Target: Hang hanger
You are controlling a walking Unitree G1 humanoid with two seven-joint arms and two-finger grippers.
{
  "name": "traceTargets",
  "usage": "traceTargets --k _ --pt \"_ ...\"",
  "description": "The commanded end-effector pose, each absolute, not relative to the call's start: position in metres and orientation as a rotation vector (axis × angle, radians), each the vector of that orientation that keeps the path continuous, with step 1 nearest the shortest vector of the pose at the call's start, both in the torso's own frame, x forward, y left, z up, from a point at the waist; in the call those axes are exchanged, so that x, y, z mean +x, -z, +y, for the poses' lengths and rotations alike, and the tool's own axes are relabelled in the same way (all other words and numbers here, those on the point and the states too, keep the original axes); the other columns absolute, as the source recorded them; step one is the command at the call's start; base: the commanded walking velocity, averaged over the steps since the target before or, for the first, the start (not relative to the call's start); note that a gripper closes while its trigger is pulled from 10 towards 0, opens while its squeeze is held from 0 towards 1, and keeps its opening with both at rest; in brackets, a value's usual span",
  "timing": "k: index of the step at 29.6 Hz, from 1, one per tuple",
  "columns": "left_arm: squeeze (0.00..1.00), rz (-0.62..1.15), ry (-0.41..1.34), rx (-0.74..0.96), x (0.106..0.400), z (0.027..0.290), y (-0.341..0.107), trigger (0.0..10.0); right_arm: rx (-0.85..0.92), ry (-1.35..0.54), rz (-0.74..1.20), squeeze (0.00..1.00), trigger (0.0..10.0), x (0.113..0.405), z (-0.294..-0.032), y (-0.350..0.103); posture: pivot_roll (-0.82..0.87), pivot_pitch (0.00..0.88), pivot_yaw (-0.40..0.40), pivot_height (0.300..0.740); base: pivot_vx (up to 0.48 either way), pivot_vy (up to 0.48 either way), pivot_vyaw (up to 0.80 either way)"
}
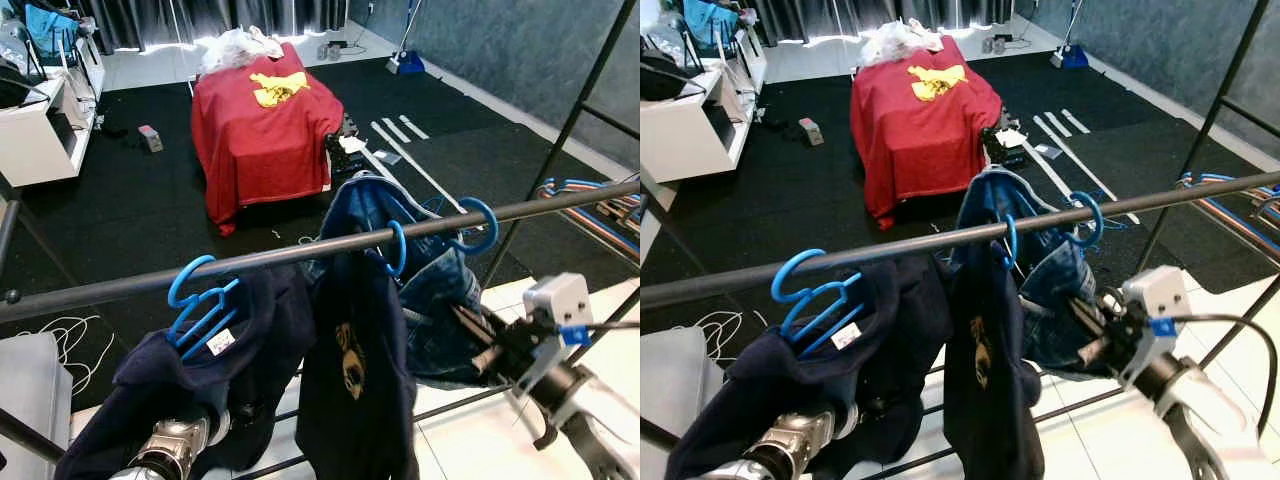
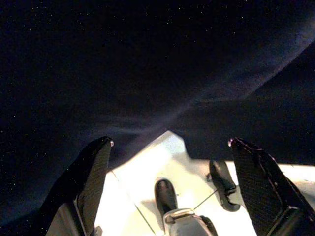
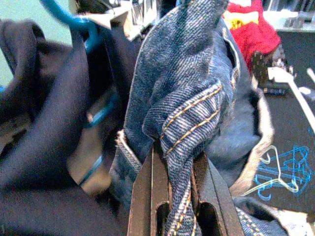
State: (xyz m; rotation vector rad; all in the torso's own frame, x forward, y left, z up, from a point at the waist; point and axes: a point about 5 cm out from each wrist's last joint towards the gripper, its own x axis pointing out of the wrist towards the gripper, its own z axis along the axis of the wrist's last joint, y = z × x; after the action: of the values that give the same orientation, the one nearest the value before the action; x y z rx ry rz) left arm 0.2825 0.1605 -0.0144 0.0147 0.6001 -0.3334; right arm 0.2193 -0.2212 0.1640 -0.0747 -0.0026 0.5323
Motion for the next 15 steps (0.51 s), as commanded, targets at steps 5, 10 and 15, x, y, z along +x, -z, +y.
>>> traceTargets --k 5,10,15 --pt "0.0 0.637 0.323 0.005 0.273 0.164 0.023 10.0 -0.057 -0.482 -0.033 0.0 10.0 0.218 -0.223 -0.171 -0.09 0.103 0.02 0.74 0.0 0.0 0.0" --pt "0.0 0.645 0.319 0.009 0.269 0.168 0.025 10.0 -0.047 -0.39 -0.023 0.0 10.0 0.225 -0.233 -0.178 -0.09 0.101 0.02 0.74 0.0 0.0 0.0" --pt "0.0 0.658 0.301 0.012 0.264 0.174 0.029 10.0 -0.076 -0.278 -0.004 0.0 10.0 0.242 -0.249 -0.185 -0.08 0.101 0.019 0.74 0.0 0.0 0.0"
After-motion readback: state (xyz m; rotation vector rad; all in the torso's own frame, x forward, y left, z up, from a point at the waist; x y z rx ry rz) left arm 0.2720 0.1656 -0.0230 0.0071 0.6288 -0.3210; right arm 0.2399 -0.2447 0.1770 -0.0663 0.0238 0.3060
